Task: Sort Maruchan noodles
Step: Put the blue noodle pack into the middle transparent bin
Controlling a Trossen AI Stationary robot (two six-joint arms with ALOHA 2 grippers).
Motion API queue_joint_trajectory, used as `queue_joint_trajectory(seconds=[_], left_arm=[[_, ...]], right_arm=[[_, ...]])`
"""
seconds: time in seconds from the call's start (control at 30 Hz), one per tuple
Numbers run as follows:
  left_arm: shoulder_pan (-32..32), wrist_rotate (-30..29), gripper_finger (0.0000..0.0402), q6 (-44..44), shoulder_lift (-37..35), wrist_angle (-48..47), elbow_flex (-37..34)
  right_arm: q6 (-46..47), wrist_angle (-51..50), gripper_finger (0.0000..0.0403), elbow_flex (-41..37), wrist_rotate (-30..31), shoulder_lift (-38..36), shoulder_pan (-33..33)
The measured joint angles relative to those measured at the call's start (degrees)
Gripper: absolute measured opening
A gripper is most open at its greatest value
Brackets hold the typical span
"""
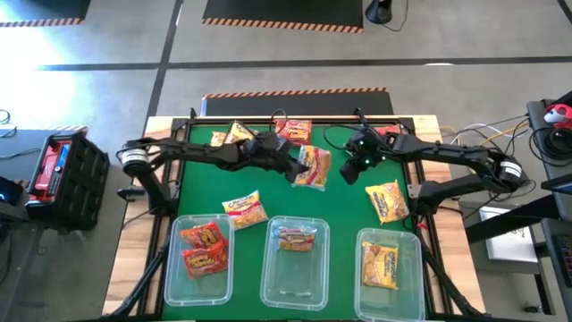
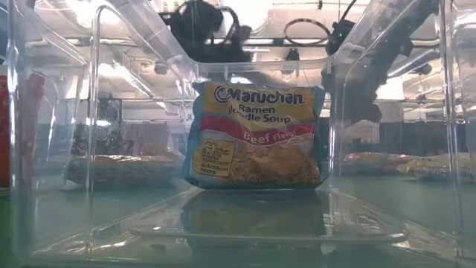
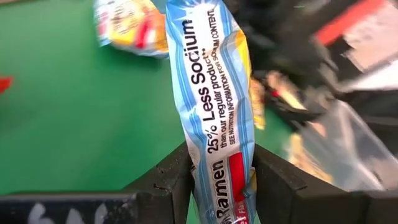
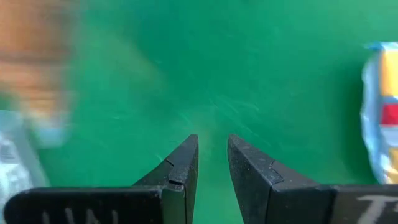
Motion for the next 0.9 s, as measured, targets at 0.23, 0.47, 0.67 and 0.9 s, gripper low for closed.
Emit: queue_joint_trajectory(seconds=[0.23, 0.47, 0.67, 0.9], left_arm=[[-0.73, 5.71, 0.0118, 2.52, -7.39, -7.92, 0.0], [-2.5, 12.65, 0.0118, 4.44, -15.41, -17.08, 0.0], [-6.32, 16.06, 0.0118, 4.29, -19.56, -21.09, 0.02], [-12.53, 20.35, 0.0118, 2.74, -20.09, -22.35, 0.02]], right_arm=[[0.06, -2.77, 0.0077, 0.0, 1.48, 0.0, 0.0], [0.05, -2.72, 0.0077, 0.0, 2.03, 0.0, 0.0], [0.08, -2.72, 0.0077, 0.0, 5.61, 0.0, 0.0], [0.09, -2.69, 0.0077, 0.0, 5.96, 0.02, 0.0]])
